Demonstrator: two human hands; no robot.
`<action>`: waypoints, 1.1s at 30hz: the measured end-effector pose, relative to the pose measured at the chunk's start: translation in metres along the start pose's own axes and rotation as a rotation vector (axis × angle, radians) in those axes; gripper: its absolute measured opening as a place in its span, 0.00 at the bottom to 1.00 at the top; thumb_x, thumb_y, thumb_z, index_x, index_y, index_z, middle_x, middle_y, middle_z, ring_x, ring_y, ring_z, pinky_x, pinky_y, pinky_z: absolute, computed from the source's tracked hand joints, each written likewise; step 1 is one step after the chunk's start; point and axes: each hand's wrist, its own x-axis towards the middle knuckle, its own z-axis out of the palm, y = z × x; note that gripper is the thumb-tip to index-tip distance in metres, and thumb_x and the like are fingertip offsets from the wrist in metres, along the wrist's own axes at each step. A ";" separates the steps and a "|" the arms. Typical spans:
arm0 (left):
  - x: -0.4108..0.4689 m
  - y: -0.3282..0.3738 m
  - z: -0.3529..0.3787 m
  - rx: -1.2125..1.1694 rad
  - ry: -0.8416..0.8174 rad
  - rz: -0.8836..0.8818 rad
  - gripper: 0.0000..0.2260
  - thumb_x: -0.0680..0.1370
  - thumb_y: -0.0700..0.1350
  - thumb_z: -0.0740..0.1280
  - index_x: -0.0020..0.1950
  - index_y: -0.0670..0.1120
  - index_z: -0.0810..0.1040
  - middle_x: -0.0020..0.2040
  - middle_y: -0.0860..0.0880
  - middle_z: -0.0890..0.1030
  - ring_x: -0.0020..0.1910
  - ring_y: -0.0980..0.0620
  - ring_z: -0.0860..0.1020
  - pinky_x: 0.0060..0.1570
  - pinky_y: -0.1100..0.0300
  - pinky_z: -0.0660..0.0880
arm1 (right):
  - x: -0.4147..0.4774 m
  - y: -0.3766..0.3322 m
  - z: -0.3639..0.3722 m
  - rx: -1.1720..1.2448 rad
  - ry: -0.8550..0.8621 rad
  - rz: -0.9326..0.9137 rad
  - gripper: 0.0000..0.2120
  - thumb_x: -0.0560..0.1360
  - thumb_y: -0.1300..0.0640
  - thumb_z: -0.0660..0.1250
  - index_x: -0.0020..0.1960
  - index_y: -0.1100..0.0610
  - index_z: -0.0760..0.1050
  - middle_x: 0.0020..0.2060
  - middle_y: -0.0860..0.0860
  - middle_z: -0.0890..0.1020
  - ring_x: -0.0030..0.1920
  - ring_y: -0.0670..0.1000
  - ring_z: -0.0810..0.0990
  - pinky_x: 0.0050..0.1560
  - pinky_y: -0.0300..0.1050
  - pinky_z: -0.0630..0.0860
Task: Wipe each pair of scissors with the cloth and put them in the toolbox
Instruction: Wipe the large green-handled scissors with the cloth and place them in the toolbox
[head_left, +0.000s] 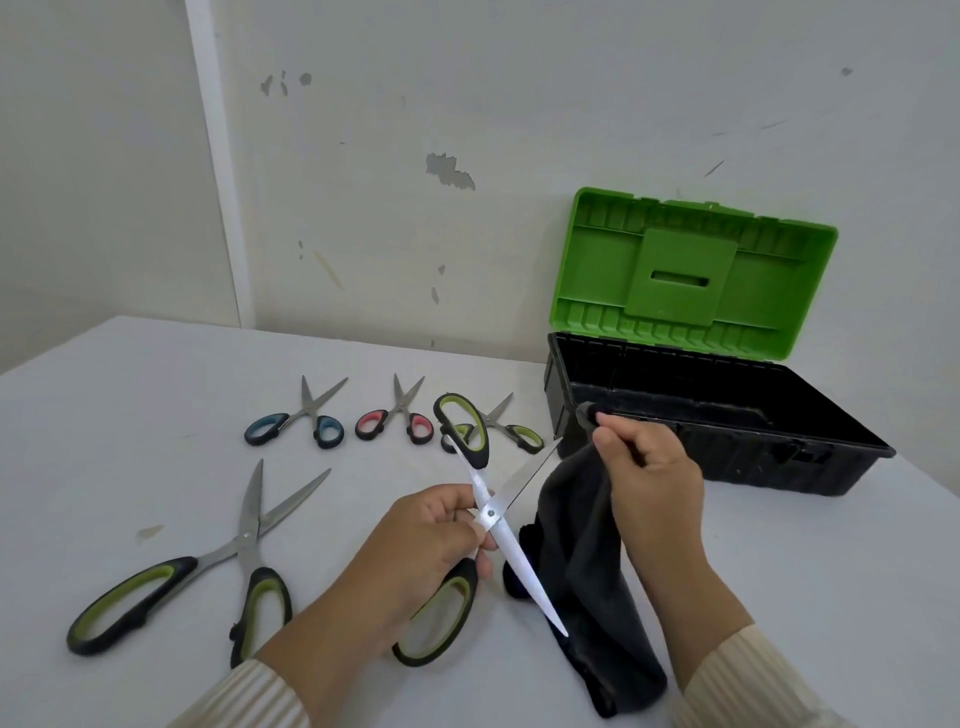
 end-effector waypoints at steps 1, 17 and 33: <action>0.001 0.001 -0.001 -0.001 0.010 0.002 0.13 0.76 0.30 0.61 0.45 0.46 0.81 0.31 0.49 0.82 0.30 0.51 0.79 0.45 0.55 0.75 | -0.004 -0.005 0.000 0.020 -0.023 -0.049 0.09 0.71 0.59 0.69 0.44 0.44 0.79 0.42 0.43 0.80 0.47 0.40 0.77 0.47 0.23 0.67; -0.001 -0.001 0.001 0.097 0.003 0.043 0.12 0.75 0.30 0.62 0.45 0.43 0.83 0.33 0.43 0.80 0.32 0.48 0.78 0.45 0.52 0.73 | -0.028 -0.013 0.031 -0.268 -0.450 -0.355 0.07 0.73 0.57 0.65 0.47 0.55 0.81 0.43 0.50 0.78 0.42 0.46 0.75 0.44 0.37 0.72; 0.002 0.001 -0.002 0.008 0.042 0.014 0.14 0.76 0.31 0.62 0.48 0.47 0.83 0.33 0.48 0.82 0.32 0.49 0.79 0.47 0.50 0.77 | -0.018 -0.007 0.007 -0.169 -0.209 -0.350 0.05 0.72 0.60 0.68 0.45 0.53 0.80 0.41 0.49 0.80 0.44 0.42 0.74 0.47 0.25 0.68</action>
